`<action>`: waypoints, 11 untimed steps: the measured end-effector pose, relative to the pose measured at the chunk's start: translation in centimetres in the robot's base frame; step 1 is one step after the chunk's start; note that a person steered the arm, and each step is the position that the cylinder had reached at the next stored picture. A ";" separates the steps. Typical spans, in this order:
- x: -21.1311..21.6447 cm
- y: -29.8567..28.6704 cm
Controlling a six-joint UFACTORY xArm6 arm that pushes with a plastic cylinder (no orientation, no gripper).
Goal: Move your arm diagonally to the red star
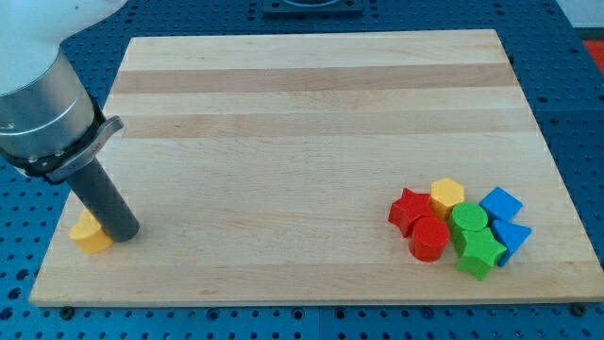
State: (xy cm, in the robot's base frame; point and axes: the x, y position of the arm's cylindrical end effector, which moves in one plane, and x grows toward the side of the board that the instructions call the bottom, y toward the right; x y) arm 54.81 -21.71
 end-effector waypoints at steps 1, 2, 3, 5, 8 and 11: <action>0.0 0.0; -0.7 -0.1; -5.9 -0.1; -15.7 12.7; -14.9 43.5; -12.1 54.9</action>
